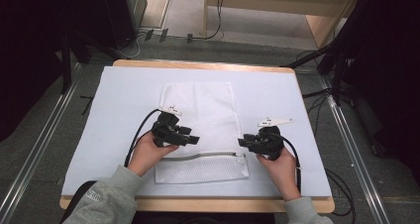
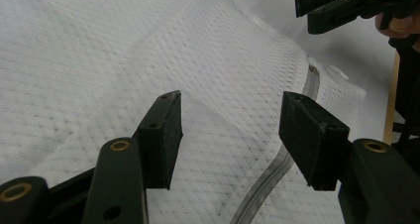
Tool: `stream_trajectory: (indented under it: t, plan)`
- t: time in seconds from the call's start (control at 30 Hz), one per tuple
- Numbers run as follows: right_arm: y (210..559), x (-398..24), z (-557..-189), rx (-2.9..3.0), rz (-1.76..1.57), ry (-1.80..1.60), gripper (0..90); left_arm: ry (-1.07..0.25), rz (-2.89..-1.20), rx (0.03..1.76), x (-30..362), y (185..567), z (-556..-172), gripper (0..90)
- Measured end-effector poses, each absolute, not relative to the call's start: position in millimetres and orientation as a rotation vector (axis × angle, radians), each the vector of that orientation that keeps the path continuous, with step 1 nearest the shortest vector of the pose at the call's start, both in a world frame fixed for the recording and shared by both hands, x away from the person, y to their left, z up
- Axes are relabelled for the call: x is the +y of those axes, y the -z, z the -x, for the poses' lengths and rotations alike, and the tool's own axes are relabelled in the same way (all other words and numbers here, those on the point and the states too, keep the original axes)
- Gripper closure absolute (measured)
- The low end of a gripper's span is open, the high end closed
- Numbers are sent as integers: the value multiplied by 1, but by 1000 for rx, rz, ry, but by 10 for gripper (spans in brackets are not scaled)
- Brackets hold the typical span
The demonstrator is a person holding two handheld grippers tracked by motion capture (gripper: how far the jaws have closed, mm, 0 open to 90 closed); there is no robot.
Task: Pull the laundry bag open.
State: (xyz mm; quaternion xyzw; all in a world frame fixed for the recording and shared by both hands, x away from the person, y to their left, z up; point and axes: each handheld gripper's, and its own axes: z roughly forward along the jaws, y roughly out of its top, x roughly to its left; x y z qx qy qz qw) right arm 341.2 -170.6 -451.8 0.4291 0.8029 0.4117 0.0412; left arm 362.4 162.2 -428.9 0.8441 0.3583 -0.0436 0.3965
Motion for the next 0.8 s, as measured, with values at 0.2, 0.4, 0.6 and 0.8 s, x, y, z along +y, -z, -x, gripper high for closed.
stream_trajectory:
  t: [0.2,0.4,0.6,0.8]
  plan:
    - [458,-170,-340,2532,-1347,-1248,875,128,-2166,875,151,431,-361,495]
    - [465,-164,-340,2602,-1356,-1223,900,137,-2169,871,149,432,-362,512]
    - [472,-159,-338,2633,-1369,-1198,900,145,-2177,849,149,431,-361,605]
    - [472,-159,-333,2656,-1362,-1202,900,158,-2176,844,150,431,-362,653]
